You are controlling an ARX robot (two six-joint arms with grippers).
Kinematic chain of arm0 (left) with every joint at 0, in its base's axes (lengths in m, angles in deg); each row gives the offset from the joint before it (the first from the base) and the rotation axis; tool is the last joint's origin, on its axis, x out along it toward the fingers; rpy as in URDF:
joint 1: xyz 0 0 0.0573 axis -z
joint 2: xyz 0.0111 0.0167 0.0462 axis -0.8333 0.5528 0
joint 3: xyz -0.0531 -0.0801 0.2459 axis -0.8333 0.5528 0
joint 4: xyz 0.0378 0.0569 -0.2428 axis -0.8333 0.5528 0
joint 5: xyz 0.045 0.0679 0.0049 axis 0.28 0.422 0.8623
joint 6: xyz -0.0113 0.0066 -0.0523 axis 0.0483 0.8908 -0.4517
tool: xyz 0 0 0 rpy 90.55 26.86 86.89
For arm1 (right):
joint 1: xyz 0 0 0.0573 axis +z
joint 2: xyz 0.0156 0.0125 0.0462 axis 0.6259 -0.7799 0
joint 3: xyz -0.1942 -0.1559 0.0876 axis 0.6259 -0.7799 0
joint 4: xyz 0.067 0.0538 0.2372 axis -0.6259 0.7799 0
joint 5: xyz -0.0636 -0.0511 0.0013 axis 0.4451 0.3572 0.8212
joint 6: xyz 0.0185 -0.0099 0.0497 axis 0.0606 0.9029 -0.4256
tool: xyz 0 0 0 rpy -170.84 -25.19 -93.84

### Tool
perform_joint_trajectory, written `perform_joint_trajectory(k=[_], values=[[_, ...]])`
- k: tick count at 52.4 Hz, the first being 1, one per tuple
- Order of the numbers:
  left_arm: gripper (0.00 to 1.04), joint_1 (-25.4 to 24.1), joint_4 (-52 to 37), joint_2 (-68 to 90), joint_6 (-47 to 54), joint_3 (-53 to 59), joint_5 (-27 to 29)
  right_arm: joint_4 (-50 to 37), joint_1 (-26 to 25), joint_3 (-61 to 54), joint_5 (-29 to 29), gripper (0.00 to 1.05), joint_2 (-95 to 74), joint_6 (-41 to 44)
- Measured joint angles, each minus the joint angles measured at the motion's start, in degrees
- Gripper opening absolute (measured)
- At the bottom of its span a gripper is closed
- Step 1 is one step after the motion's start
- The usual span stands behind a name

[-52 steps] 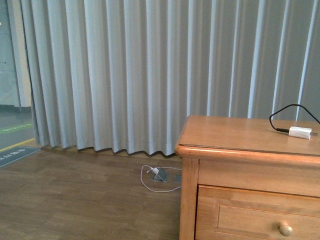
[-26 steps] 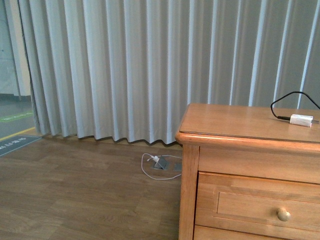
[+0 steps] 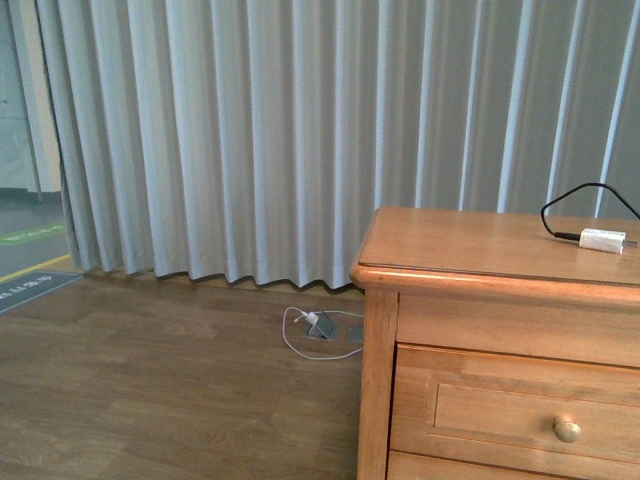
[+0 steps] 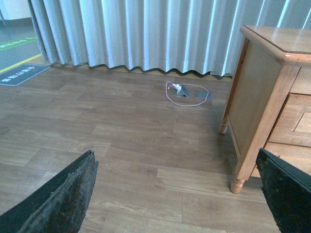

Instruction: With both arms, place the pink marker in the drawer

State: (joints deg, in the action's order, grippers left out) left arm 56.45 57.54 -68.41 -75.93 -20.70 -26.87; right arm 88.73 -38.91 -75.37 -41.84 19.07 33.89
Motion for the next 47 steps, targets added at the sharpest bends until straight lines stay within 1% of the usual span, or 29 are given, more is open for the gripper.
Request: perform_joint_trajectory(k=[9, 10, 28, 29, 37, 38, 41, 47], values=[[0.99, 0.0, 0.0, 0.0, 0.0, 0.0, 0.0, 0.1, 0.0, 0.0, 0.0, 0.01, 0.1, 0.0], [0.99, 0.0, 0.0, 0.0, 0.0, 0.0, 0.0, 0.1, 0.0, 0.0, 0.0, 0.04, 0.1, 0.1], [0.99, 0.0, 0.0, 0.0, 0.0, 0.0, 0.0, 0.1, 0.0, 0.0, 0.0, 0.67, 0.1, 0.1], [0.99, 0.0, 0.0, 0.0, 0.0, 0.0, 0.0, 0.1, 0.0, 0.0, 0.0, 0.69, 0.1, 0.1], [0.99, 0.0, 0.0, 0.0, 0.0, 0.0, 0.0, 0.1, 0.0, 0.0, 0.0, 0.97, 0.1, 0.1], [0.99, 0.0, 0.0, 0.0, 0.0, 0.0, 0.0, 0.1, 0.0, 0.0, 0.0, 0.98, 0.1, 0.0], [0.99, 0.0, 0.0, 0.0, 0.0, 0.0, 0.0, 0.1, 0.0, 0.0, 0.0, 0.96, 0.1, 0.0], [0.99, 0.0, 0.0, 0.0, 0.0, 0.0, 0.0, 0.1, 0.0, 0.0, 0.0, 0.96, 0.1, 0.0]])
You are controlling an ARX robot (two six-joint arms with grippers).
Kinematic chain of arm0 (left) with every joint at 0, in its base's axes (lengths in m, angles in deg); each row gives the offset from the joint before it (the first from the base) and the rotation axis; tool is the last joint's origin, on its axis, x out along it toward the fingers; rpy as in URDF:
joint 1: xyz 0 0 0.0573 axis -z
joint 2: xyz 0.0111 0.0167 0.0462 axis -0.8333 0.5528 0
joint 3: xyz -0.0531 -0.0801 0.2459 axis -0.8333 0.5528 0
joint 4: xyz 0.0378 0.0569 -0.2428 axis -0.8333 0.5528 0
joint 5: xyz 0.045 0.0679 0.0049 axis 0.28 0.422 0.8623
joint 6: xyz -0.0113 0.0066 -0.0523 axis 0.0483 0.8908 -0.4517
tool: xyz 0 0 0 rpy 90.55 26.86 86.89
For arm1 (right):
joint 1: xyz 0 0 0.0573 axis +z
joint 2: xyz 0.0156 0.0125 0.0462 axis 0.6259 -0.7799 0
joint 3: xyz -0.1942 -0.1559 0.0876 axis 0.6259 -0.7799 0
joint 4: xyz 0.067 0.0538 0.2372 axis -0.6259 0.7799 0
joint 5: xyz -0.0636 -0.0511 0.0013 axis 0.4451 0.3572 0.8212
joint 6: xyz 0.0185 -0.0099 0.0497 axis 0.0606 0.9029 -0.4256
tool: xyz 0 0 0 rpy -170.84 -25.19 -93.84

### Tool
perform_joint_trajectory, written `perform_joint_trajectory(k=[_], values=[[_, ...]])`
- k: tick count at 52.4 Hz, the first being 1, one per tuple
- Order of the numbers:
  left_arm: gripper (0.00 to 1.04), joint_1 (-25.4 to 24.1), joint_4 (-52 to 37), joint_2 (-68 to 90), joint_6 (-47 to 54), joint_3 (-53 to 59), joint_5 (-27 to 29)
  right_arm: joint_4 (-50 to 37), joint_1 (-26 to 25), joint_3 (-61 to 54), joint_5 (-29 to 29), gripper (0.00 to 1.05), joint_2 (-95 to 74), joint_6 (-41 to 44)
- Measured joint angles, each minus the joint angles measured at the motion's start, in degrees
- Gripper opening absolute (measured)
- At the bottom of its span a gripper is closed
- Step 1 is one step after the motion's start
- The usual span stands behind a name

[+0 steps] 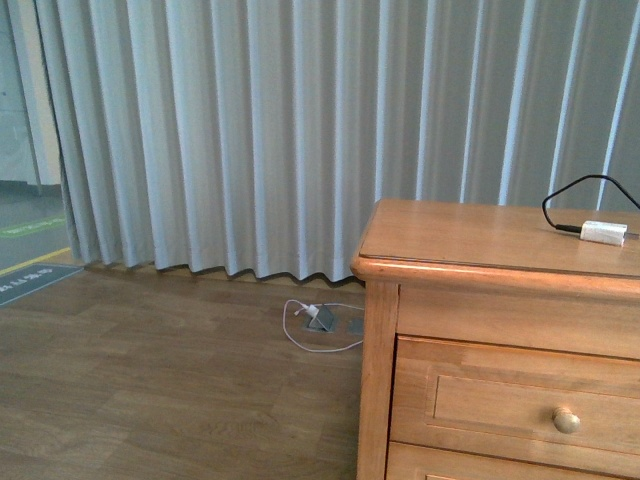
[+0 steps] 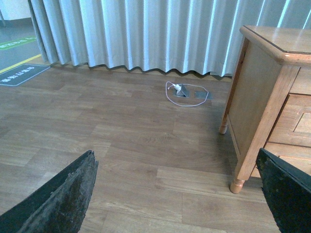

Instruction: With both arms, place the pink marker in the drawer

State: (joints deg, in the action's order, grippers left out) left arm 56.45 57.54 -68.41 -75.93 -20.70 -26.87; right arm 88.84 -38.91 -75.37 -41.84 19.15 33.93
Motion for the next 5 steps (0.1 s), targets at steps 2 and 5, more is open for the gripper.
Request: perform_joint_trajectory(k=[2, 5], values=[[0.99, 0.0, 0.0, 0.0, 0.0, 0.0, 0.0, 0.0, 0.0, 0.0, 0.0, 0.96, 0.0, 0.0], [0.99, 0.0, 0.0, 0.0, 0.0, 0.0, 0.0, 0.0, 0.0, 0.0, 0.0, 0.96, 0.0, 0.0]])
